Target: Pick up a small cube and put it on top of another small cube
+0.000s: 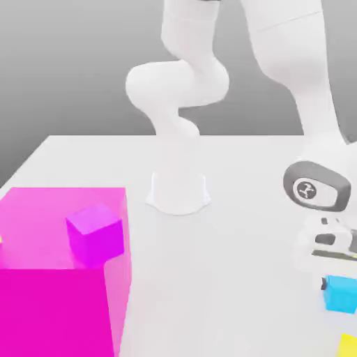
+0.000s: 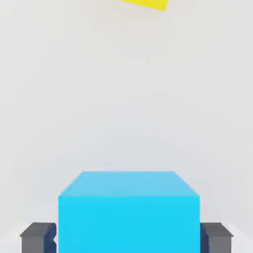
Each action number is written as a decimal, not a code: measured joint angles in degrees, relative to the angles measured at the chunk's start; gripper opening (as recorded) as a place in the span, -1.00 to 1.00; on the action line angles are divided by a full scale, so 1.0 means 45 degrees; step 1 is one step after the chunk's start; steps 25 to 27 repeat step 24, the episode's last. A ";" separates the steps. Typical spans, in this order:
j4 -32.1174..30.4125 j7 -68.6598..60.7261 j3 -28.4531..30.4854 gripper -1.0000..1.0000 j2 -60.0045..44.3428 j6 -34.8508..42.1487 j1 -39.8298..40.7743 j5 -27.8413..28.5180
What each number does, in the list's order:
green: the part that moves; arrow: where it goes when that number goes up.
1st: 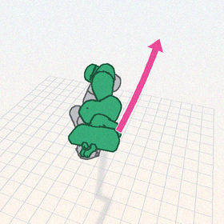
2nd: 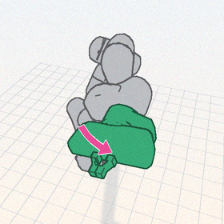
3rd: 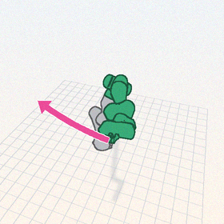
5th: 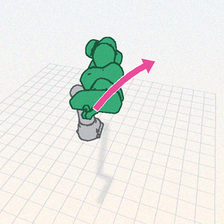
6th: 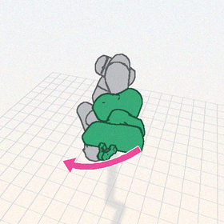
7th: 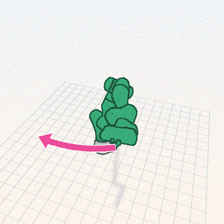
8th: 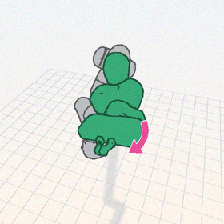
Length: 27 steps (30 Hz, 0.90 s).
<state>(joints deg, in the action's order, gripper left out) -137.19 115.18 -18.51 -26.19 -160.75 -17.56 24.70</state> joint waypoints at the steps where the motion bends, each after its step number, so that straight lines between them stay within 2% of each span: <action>1: 0.0000 0.0001 0.0000 -1.00 0.0000 -0.0010 0.0000 0.0001; 3: 0.0010 0.0030 0.0035 -1.00 -0.0053 -0.0034 -0.0033 0.0034; 8: -0.0341 -0.1085 -0.1283 -1.00 0.1835 0.1429 0.0999 -0.1717; 17: 0.3414 0.2707 0.0216 -1.00 0.0999 0.4101 0.1261 -0.3168; 20: 0.3834 0.3370 0.0720 -1.00 -0.0133 0.3395 0.1014 -0.2828; 21: 0.3886 0.3501 0.0865 1.00 -0.0509 0.3077 0.0910 -0.2680; 27: 0.3886 0.3501 0.0865 1.00 -0.0509 0.3077 0.0910 -0.2680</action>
